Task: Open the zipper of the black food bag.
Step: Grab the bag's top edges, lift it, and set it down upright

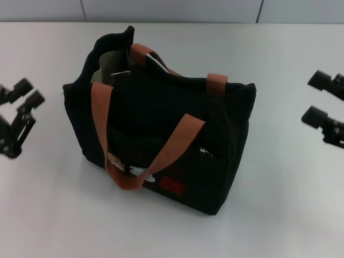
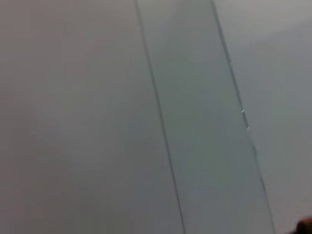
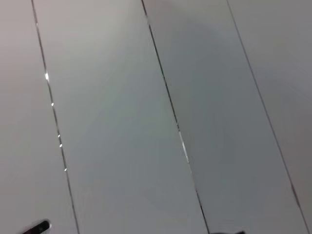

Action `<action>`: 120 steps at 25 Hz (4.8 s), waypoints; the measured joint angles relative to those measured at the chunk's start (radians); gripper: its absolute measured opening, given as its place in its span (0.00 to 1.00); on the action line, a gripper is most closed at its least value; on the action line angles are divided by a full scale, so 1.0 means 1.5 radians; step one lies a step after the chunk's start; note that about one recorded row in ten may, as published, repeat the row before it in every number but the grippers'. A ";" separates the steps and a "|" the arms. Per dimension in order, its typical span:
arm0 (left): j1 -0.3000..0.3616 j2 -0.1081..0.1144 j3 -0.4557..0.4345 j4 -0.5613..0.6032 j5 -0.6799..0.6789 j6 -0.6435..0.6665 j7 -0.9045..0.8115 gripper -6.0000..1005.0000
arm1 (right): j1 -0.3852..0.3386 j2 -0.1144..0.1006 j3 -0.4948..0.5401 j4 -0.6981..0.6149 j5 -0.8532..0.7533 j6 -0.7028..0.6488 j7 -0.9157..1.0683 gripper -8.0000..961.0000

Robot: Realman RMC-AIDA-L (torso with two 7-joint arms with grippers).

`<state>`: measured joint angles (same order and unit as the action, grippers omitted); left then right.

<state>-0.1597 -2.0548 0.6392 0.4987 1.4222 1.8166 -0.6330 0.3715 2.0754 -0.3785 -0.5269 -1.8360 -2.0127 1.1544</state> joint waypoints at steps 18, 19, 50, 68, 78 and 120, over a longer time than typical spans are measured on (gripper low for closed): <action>-0.060 -0.005 0.009 -0.046 0.141 -0.160 -0.063 0.64 | 0.000 0.002 -0.026 -0.008 -0.029 -0.007 -0.003 0.87; -0.061 -0.007 0.009 -0.047 0.141 -0.160 -0.049 0.68 | 0.000 0.002 -0.026 -0.008 -0.029 -0.007 -0.003 0.87; -0.076 -0.013 0.001 -0.133 0.099 -0.152 0.079 0.19 | -0.004 0.003 -0.026 -0.006 -0.029 -0.008 -0.008 0.87; -0.100 -0.013 -0.006 -0.051 0.042 -0.024 0.129 0.10 | -0.006 0.004 -0.018 0.000 -0.023 -0.015 -0.029 0.87; -0.171 -0.015 0.128 0.024 0.039 0.051 0.326 0.10 | -0.006 0.002 -0.007 0.025 -0.019 0.022 -0.012 0.87; -0.069 -0.009 0.303 0.044 -0.203 0.030 0.378 0.03 | 0.069 0.005 -0.285 0.018 -0.077 0.247 0.108 0.68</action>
<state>-0.2640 -2.0685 1.0942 0.5641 1.1174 1.8619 -0.0664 0.4747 2.0832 -0.8053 -0.5002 -1.9509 -1.6420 1.3160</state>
